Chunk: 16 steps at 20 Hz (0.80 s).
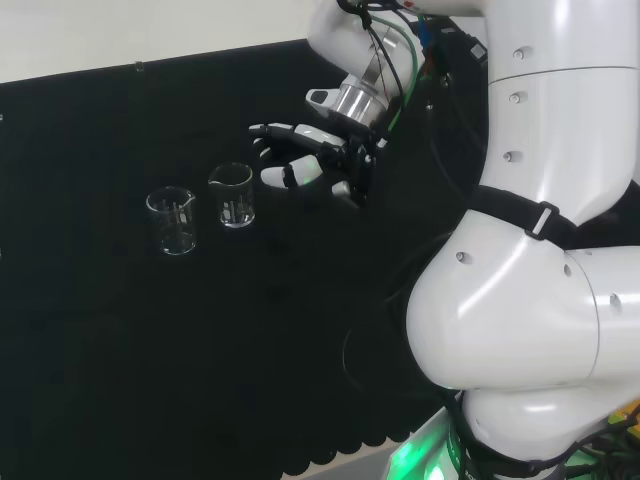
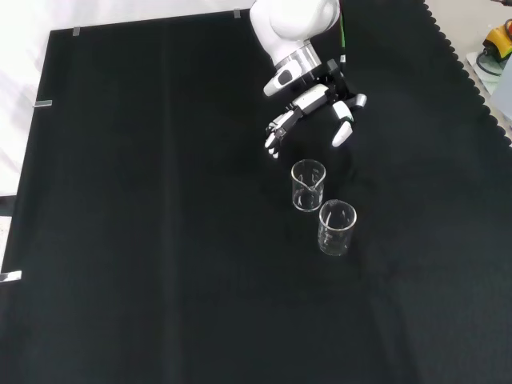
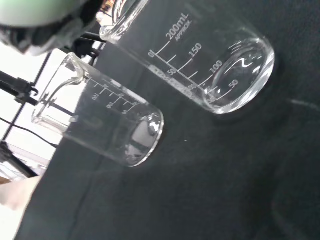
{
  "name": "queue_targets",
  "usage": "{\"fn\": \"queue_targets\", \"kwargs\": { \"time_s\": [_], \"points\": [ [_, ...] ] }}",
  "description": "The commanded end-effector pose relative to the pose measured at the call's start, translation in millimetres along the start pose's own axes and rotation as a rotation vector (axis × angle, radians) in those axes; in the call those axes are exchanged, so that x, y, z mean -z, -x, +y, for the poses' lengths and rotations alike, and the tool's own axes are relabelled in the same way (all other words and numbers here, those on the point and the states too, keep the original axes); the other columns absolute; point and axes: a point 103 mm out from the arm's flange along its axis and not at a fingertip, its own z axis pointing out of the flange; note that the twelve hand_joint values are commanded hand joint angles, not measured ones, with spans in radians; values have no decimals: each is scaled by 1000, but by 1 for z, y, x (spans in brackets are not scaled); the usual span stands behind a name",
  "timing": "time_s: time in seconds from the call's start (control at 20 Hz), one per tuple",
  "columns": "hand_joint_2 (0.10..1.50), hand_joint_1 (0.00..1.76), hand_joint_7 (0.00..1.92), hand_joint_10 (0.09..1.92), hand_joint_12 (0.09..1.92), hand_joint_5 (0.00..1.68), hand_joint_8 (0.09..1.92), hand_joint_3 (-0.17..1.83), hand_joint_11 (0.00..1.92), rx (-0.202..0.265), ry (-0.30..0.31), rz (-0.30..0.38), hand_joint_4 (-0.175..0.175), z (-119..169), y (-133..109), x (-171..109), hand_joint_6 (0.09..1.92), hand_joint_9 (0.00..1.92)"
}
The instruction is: Pick up the beaker on the right.
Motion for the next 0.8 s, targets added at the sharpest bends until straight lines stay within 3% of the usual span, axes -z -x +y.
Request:
{"fn": "queue_targets", "kwargs": {
  "time_s": [0.05,0.55,0.8],
  "points": [
    [318,840,132,676,1279,168,613,1096,0,29,11,37,-52,4,-2,-8,87,321],
    [317,886,211,687,1311,284,652,1116,0,30,11,5,-63,9,-4,-24,87,358],
    [321,929,250,675,1325,355,669,1138,0,30,46,26,-73,11,-2,-28,87,393]
  ]
}}
